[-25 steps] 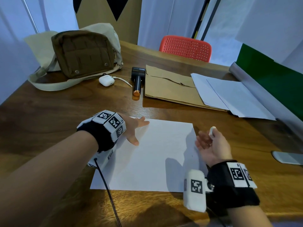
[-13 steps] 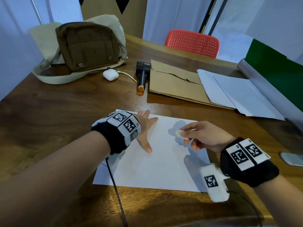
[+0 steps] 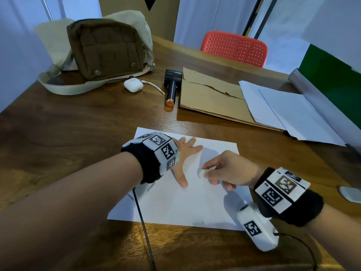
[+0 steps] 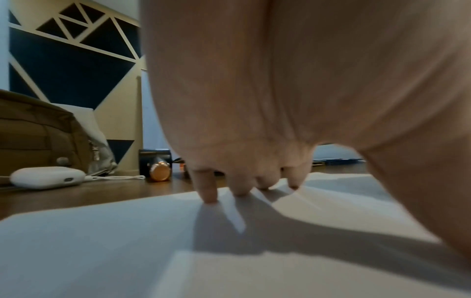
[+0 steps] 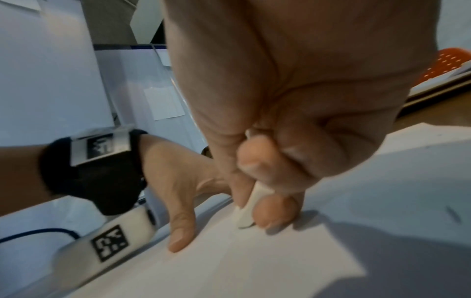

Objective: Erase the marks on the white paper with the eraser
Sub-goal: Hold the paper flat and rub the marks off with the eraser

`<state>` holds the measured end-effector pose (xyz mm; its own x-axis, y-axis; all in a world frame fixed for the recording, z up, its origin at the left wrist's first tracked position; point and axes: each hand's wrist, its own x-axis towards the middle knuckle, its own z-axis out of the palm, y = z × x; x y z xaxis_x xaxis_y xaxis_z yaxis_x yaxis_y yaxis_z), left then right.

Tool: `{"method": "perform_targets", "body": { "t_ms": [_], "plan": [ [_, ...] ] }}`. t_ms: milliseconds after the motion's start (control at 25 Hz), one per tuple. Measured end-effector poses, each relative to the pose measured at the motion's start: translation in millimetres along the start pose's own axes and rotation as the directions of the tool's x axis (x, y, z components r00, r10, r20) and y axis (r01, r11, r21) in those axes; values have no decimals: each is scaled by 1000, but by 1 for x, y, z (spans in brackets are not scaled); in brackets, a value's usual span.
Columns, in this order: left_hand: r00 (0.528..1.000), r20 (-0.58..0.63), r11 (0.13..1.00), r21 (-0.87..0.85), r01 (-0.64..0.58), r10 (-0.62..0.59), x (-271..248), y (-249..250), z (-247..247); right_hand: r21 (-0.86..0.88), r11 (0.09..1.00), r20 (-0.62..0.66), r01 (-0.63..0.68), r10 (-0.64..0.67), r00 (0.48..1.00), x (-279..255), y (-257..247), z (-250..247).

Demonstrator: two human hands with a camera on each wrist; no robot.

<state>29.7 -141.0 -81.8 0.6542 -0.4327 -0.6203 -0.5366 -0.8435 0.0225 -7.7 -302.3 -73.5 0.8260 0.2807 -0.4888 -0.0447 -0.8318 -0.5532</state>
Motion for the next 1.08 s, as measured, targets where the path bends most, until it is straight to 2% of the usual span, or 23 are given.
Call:
{"method": "perform_targets", "body": {
  "t_ms": [80, 200, 240, 280, 400, 440, 600, 640, 680, 800, 840, 880, 960, 1040, 1080],
  "plan": [
    [1000, -11, 1000, -18, -17, 17, -6, -6, -6, -19, 1000, -18, -12, 11, 1000, 5, 1, -8],
    [999, -41, 998, -58, -33, 30, -11, -20, -12, -13, 999, -198, -33, 30, 980, 15, 1, -17],
    [999, -37, 998, -52, -38, 36, -11, -22, -12, -18, 1000, -206, -22, 18, 978, 15, 0, -14],
    [999, -26, 998, -44, -44, 43, -11, -21, -10, -24, 1000, -167, 1, -5, 986, 13, -1, -9],
    [998, 6, 997, -28, -66, 66, -9, -16, -7, 4, 999, 61, 32, -33, 998, -3, -8, 6],
    [998, 3, 997, -28, -69, 69, -10, -16, -6, -12, 1000, 83, 28, -27, 996, -3, -9, 4],
    [997, -15, 997, -9, -78, 78, -12, -17, -5, -97, 995, -160, -25, 9, 987, 13, -5, -15],
    [997, -17, 997, 1, -75, 75, -11, -17, -5, -98, 995, -177, -22, 4, 984, 13, -4, -14],
    [997, -18, 997, 15, -71, 71, -11, -17, -5, -102, 995, -150, -10, -6, 989, 10, -4, -12],
    [997, -14, 996, 44, -71, 72, -10, -16, -4, -126, 992, 60, 3, 5, 998, -6, -6, -3],
    [997, -13, 996, 47, -73, 74, -9, -16, -4, -119, 993, 94, 10, 1, 996, -8, -7, -3],
    [997, -11, 996, 40, -77, 77, -8, -17, -4, -78, 997, 76, 10, -4, 997, -4, -9, -5],
    [997, -9, 997, 15, -79, 79, -9, -18, -4, 62, 998, -46, 11, -8, 999, 12, -12, -7],
    [996, -10, 996, -16, -87, 86, -9, -19, -4, 54, 997, -124, 56, -49, 991, 20, -17, 2],
    [996, -9, 996, -26, -90, 89, -9, -20, -5, 4, 996, -102, 90, -89, 991, 19, -18, 8]
  ]
}}
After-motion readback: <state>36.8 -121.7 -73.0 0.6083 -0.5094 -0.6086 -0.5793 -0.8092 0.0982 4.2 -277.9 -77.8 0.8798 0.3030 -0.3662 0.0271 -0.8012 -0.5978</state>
